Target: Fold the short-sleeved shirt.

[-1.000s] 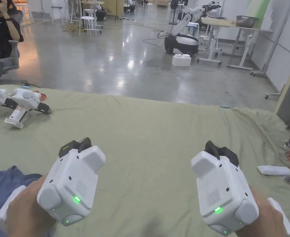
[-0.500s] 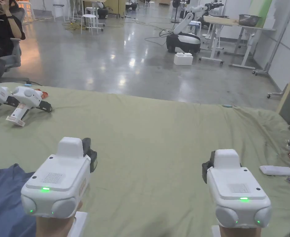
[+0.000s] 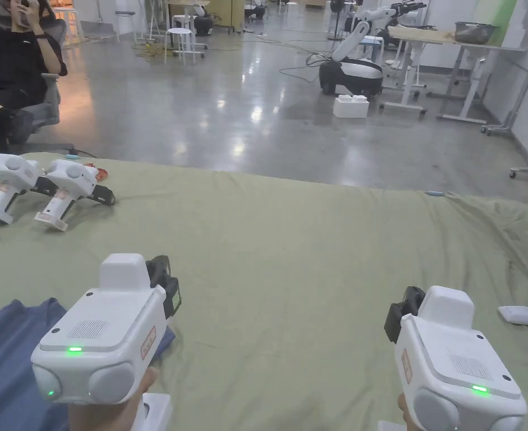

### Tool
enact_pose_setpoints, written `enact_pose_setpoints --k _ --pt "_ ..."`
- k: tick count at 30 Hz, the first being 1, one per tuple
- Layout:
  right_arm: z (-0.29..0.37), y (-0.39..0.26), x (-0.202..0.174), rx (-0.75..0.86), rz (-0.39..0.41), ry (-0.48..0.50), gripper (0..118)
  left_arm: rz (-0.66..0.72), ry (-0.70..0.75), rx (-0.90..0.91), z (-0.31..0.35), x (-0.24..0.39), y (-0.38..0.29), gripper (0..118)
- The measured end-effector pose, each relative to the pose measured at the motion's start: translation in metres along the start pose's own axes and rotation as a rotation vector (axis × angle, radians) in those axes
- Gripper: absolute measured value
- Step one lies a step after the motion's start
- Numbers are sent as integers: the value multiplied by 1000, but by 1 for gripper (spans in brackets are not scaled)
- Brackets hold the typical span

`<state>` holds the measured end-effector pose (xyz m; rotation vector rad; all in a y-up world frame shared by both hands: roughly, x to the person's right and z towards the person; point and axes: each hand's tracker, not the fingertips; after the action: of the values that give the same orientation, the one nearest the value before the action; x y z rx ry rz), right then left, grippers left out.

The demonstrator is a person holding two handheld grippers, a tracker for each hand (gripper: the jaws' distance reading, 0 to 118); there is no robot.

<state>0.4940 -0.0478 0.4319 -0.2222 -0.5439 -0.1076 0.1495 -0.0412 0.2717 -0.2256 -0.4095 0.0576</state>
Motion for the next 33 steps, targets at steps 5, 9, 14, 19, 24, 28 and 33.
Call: enact_pose_setpoints --k 5,9,14,19,24,28,33 --pt "-5 -7 -12 -33 35 31 1 -29 -24 -210 8 -75 -15 0" --pt "-10 -18 -26 -87 68 67 1 -98 86 -356 16 -146 -34 0" --pt "-17 -32 -43 -133 121 103 1 -43 134 -562 21 -188 -65 0" --pt "-23 -48 -56 -175 154 115 1 125 192 -671 28 -230 -89 0" --pt "-26 -59 -65 -213 184 124 1 136 147 -716 25 -219 -102 45" --pt "-27 -63 -68 -227 208 123 1 128 85 -715 23 -190 -103 101" --pt "-28 -65 -70 -239 220 125 1 64 113 -827 -3 -180 -128 93"
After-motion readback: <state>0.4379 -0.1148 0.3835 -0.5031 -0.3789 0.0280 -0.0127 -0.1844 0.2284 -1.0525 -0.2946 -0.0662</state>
